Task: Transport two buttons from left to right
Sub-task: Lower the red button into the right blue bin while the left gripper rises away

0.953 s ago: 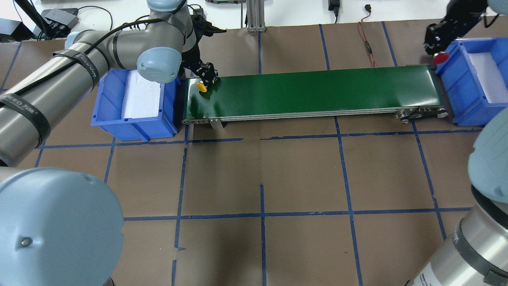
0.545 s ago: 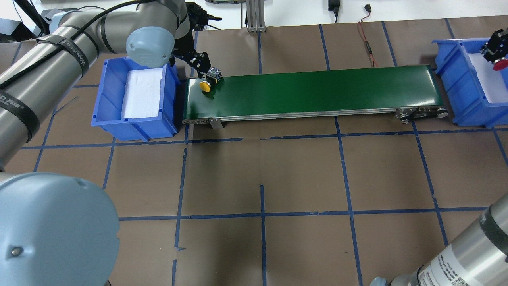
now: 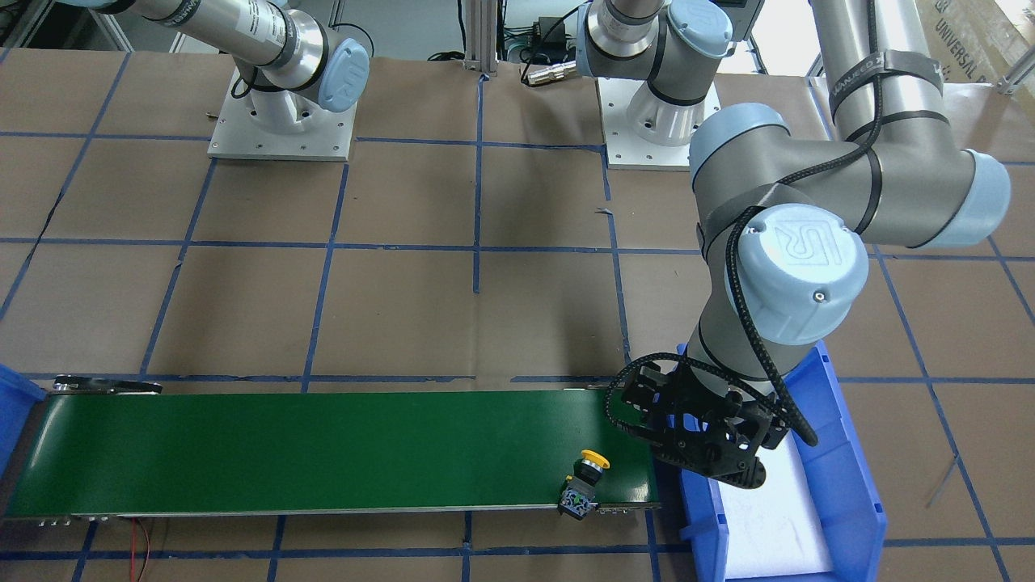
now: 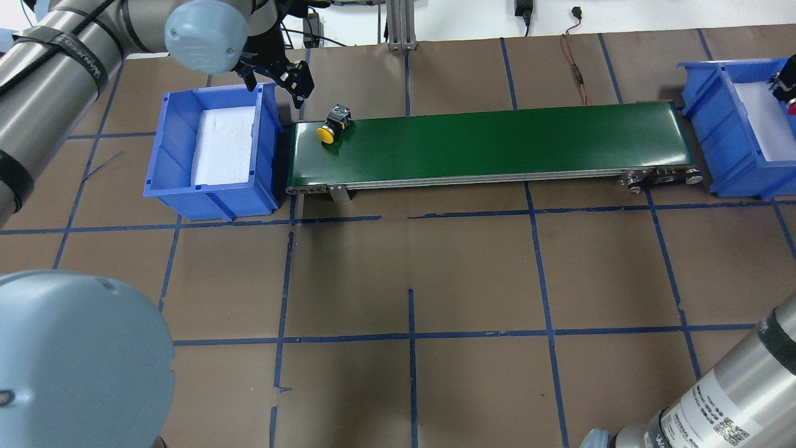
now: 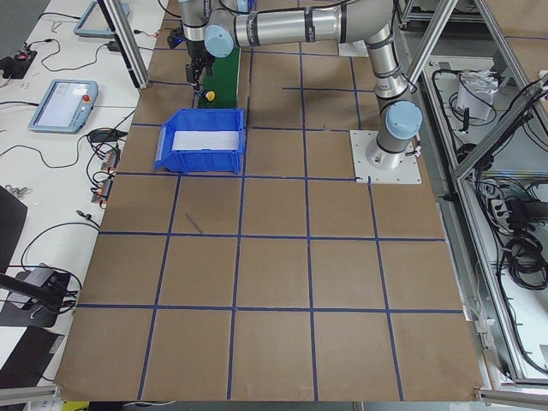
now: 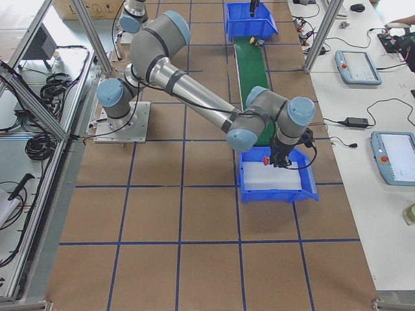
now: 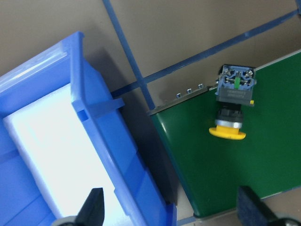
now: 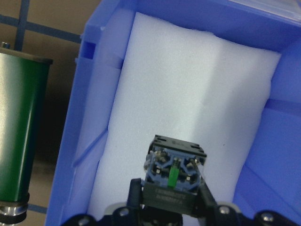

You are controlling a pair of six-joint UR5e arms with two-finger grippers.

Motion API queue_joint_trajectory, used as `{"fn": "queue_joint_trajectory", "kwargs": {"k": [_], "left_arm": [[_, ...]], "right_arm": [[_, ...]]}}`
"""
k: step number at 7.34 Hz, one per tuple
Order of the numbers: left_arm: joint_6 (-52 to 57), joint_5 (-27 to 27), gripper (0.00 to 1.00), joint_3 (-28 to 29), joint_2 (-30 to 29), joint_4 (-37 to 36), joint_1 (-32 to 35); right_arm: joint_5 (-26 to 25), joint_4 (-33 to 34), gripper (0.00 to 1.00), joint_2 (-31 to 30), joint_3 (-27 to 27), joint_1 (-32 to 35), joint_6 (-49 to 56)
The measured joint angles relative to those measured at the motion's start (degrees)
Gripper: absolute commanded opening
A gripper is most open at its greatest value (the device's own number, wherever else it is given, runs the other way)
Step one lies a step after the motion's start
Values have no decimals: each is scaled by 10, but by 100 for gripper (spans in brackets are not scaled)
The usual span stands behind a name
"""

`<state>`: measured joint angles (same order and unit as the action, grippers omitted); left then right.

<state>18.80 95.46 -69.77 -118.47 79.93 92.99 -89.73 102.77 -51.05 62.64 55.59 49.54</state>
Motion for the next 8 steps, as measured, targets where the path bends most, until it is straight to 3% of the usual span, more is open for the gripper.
{"fn": "queue_joint_trajectory", "kwargs": {"k": [3, 8], "left_arm": [[0, -10, 100, -3, 41, 65, -2], [-26, -9, 100, -20, 93, 95, -29]], "right_arm": [[2, 28, 7, 25, 8, 0, -1], [1, 49, 8, 55, 13, -1, 0]]}}
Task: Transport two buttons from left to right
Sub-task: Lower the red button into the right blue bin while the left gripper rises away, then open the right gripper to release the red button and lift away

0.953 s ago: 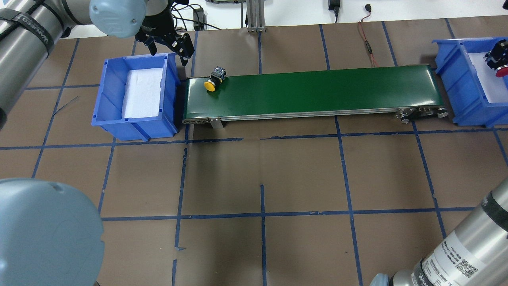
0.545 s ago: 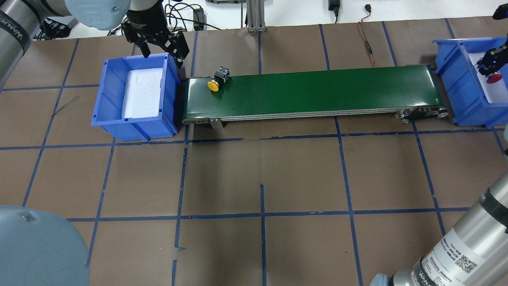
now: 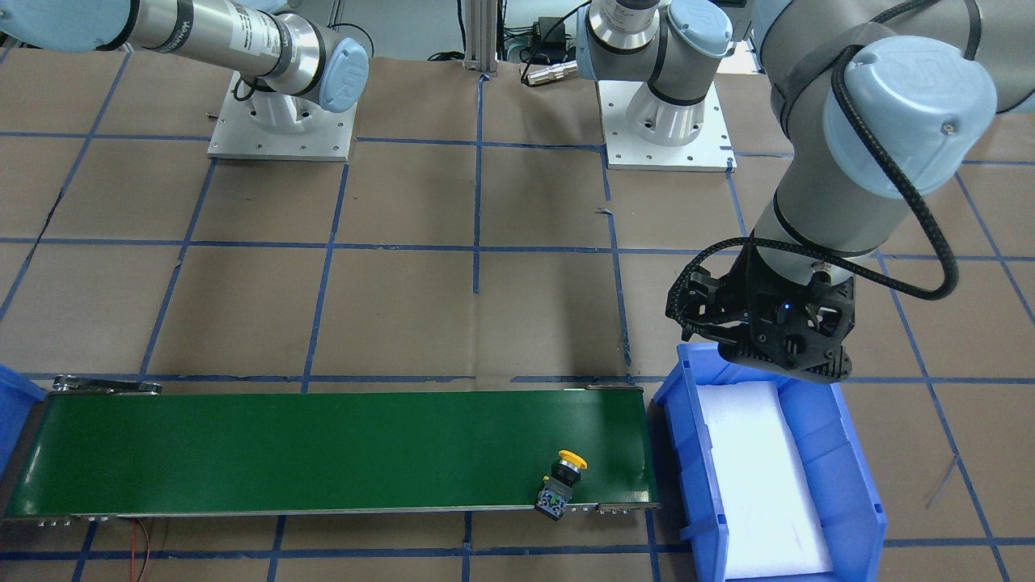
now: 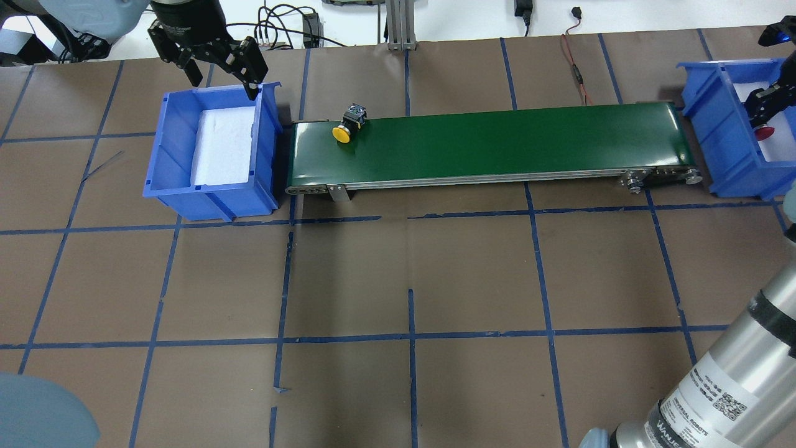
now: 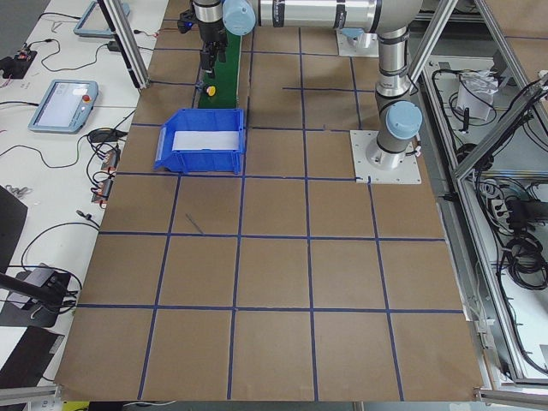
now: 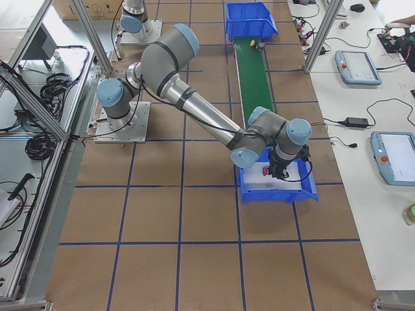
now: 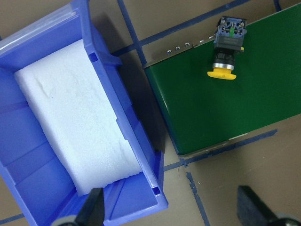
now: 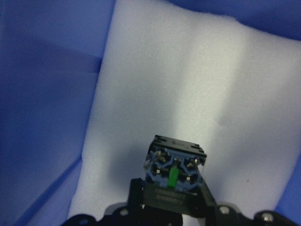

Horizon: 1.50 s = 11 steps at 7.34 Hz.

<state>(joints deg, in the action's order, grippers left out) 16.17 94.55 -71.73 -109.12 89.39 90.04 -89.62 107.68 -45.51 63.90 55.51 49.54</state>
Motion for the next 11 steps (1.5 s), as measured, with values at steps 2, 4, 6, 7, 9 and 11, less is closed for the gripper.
{"fn": "queue_joint_trajectory", "kwargs": {"k": [2, 4, 6, 7, 9, 11], "left_arm": [[-6, 0, 100, -5, 1, 0, -3], [-15, -3, 100, -6, -6, 6, -4], [-55, -7, 100, -9, -11, 6, 0], [-79, -8, 100, -14, -10, 3, 1], [-97, -9, 100, -19, -5, 1, 2], [-102, -9, 100, -17, -2, 1, 0]], "right_arm": [[0, 2, 9, 4, -1, -4, 0], [2, 7, 9, 11, -4, -13, 0], [2, 8, 8, 13, -5, -18, 0], [3, 9, 8, 13, -4, -18, 0], [3, 9, 9, 15, -3, -17, -1], [2, 9, 61, 15, -1, -15, -1]]}}
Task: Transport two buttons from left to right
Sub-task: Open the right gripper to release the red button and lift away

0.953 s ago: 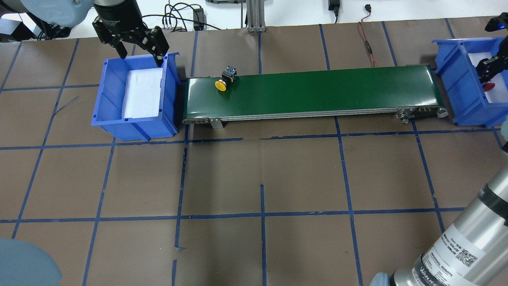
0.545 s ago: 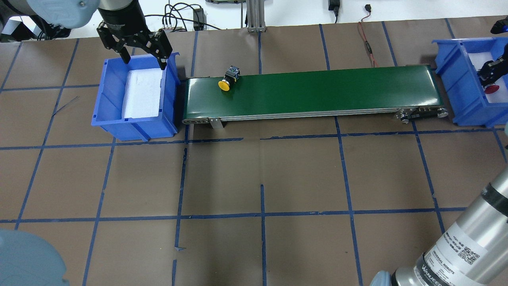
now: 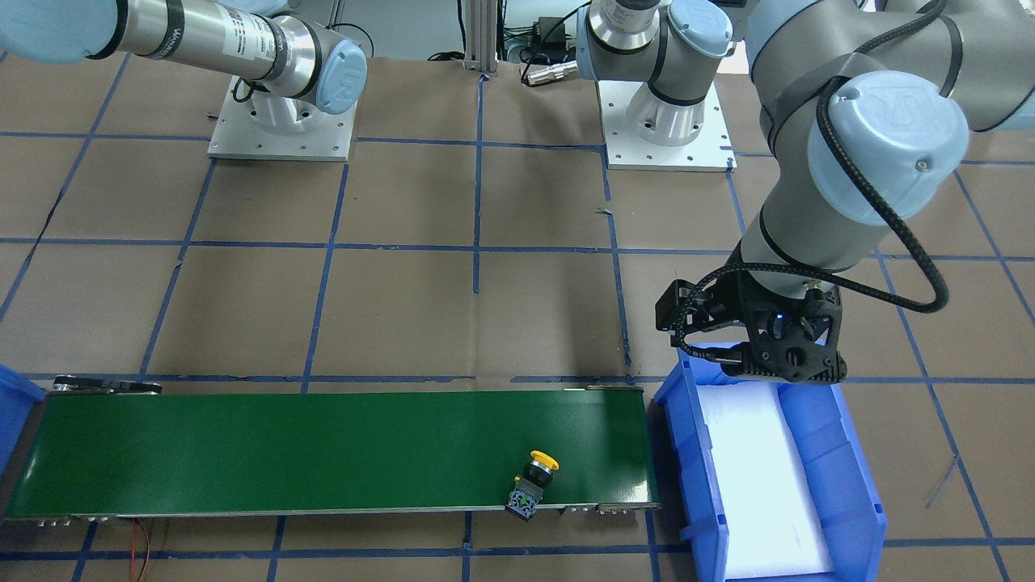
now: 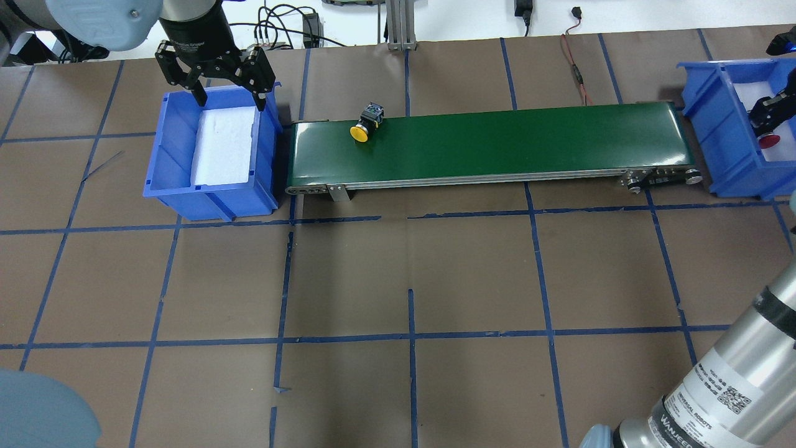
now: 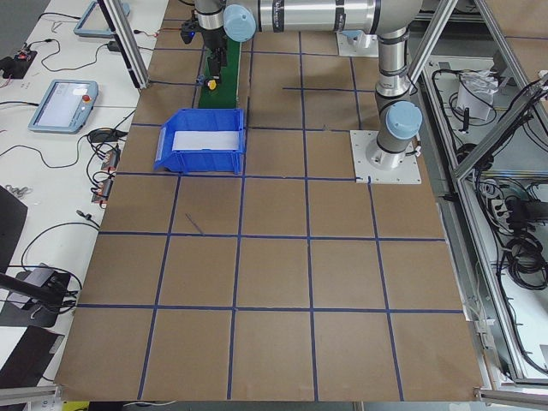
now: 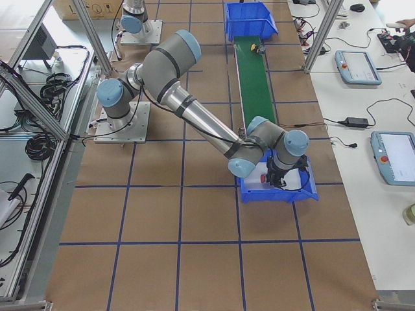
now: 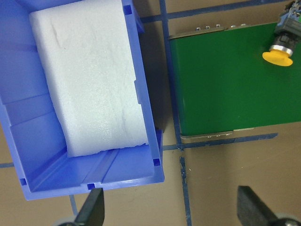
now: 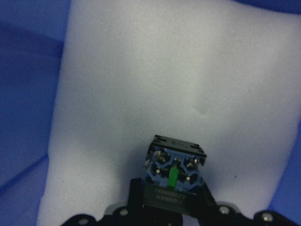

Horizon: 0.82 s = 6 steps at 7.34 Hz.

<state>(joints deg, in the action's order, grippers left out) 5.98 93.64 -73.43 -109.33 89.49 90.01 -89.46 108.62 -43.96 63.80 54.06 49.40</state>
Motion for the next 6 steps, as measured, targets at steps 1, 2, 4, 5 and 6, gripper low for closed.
{"fn": "queue_joint_trajectory", "kwargs": {"k": [1, 2, 4, 5, 6], "left_arm": [[-1, -1, 100, 2, 2, 0, 0], [-1, -2, 100, 2, 0, 0, 1], [-3, 0, 100, 0, -2, 0, 1], [-3, 2, 100, 0, -1, 0, 0], [-3, 1, 100, 1, -2, 0, 0]], "right_arm": [[-1, 0, 79, 0, 1, 1, 0], [0, -2, 80, -1, 0, 1, 0], [3, -7, 80, -6, -4, 2, -2], [4, -9, 80, -14, -6, 2, -2], [5, -17, 80, -30, -7, 4, -2]]}}
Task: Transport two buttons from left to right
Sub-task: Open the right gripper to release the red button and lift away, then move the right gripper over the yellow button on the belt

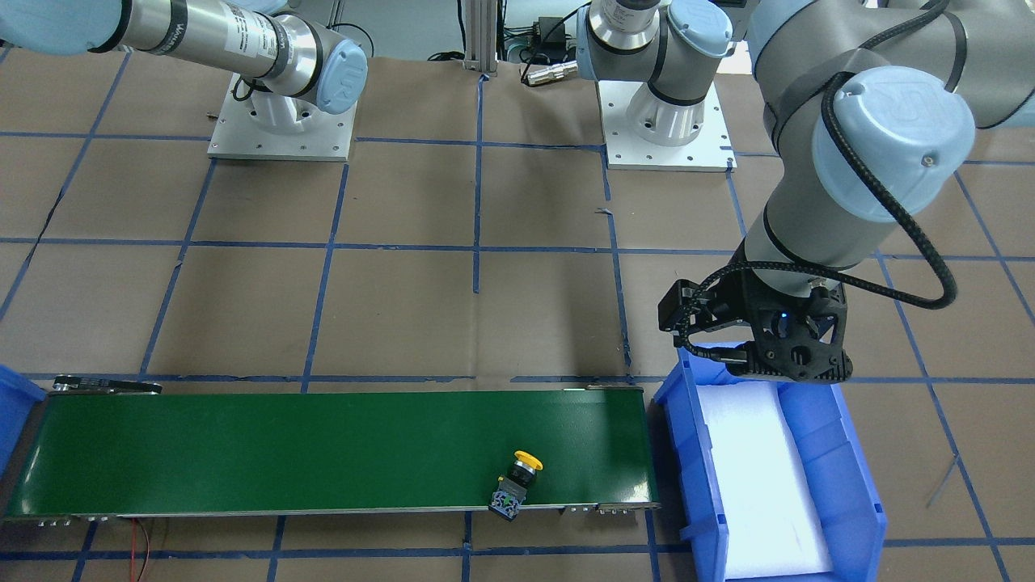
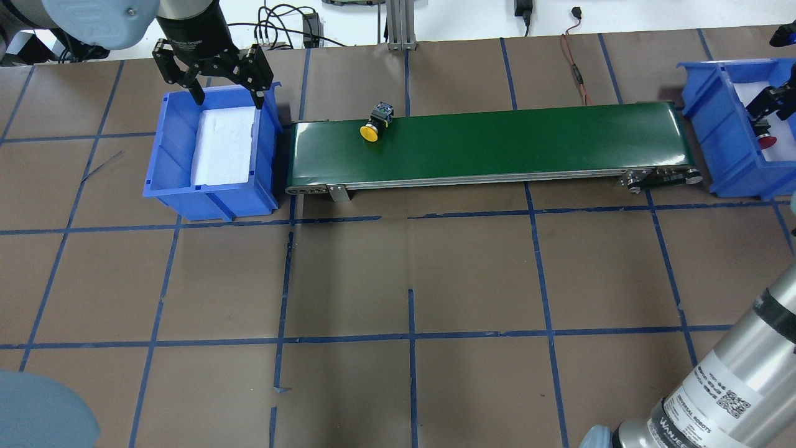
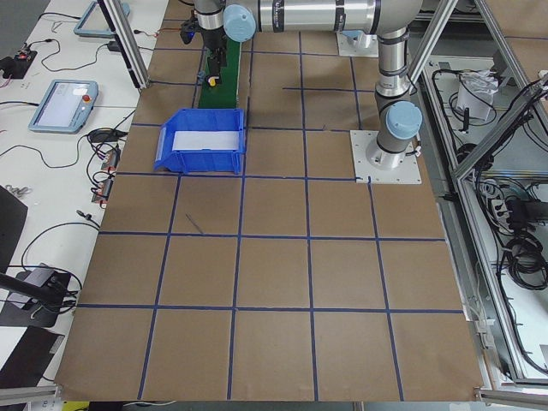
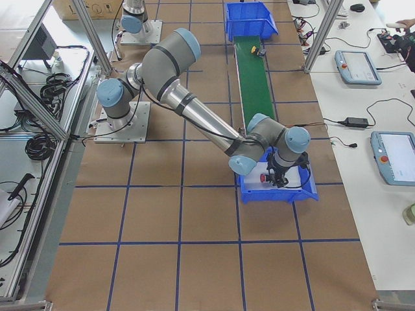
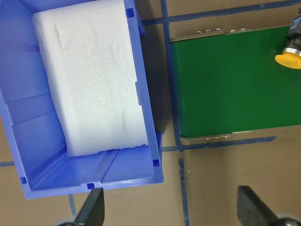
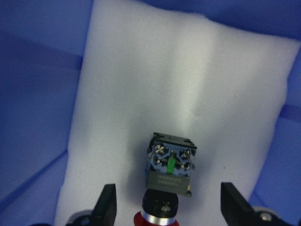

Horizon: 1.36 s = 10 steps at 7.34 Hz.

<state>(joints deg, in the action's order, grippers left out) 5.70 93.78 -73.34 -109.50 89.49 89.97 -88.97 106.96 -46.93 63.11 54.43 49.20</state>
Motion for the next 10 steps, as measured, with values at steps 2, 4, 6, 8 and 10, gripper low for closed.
{"fn": "queue_joint_trajectory", "kwargs": {"k": [2, 4, 6, 8, 10], "left_arm": [[0, -1, 100, 2, 1, 2, 0], [2, -2, 100, 3, 2, 3, 1], [4, -3, 100, 4, 4, 3, 1], [6, -3, 100, 3, 5, 3, 2], [9, -4, 100, 1, 5, 3, 3]], "right_arm": [[5, -23, 80, -46, -2, 22, -1], [27, -26, 80, -79, -3, 75, -6], [35, -4, 80, -89, -3, 151, -48], [34, 6, 81, -89, -1, 224, -144], [28, 15, 81, -80, 3, 285, -247]]}}
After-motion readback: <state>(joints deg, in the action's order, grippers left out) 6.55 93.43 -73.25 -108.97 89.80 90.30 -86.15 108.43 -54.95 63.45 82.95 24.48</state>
